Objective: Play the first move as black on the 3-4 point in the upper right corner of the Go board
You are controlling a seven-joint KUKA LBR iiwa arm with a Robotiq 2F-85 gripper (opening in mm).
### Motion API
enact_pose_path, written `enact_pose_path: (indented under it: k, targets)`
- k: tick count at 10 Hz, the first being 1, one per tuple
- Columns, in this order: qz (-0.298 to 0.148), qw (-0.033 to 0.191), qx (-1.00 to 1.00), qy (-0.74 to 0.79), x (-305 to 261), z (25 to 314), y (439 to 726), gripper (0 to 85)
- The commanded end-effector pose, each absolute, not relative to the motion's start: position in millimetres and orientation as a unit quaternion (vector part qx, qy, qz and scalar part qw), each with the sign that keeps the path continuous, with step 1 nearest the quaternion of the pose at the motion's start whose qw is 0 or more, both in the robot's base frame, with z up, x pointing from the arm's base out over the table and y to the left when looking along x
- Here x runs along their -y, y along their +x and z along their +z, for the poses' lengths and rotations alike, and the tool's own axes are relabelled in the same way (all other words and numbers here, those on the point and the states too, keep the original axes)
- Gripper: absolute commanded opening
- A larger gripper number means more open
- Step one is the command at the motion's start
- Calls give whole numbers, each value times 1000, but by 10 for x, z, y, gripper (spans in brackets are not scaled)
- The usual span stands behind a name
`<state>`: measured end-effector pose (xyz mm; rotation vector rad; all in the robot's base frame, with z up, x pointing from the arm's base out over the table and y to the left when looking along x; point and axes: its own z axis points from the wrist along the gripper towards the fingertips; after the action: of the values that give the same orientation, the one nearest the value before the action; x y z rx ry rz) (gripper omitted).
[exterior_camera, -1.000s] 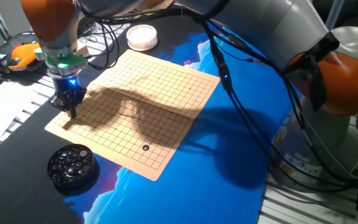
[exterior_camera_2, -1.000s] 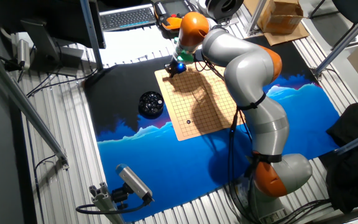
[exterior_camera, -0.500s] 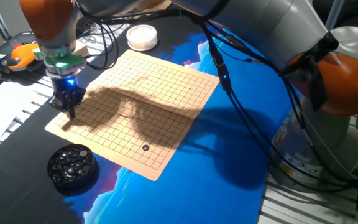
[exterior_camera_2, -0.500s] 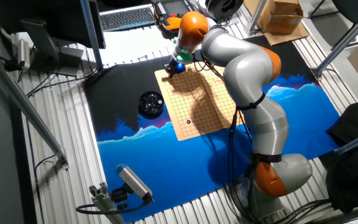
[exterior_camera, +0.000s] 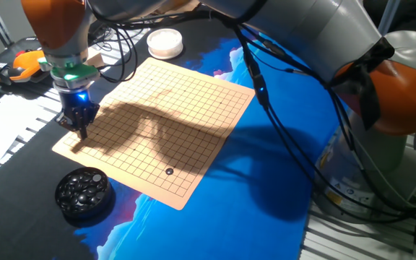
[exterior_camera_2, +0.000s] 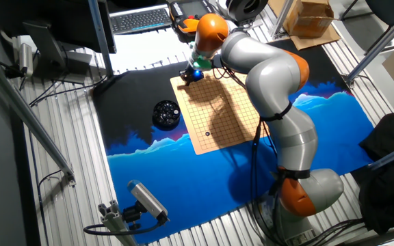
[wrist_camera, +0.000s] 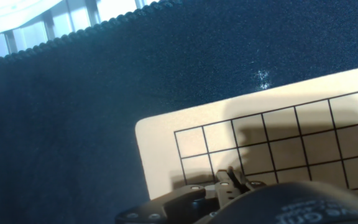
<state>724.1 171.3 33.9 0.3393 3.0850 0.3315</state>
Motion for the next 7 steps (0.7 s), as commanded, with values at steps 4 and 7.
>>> enact_pose_path:
  k: [4, 7]
  targets:
    - [101, 12, -989, 110, -1712, 335, 7243, 170]
    - [98, 14, -989, 114, -1714, 332, 7245, 170]
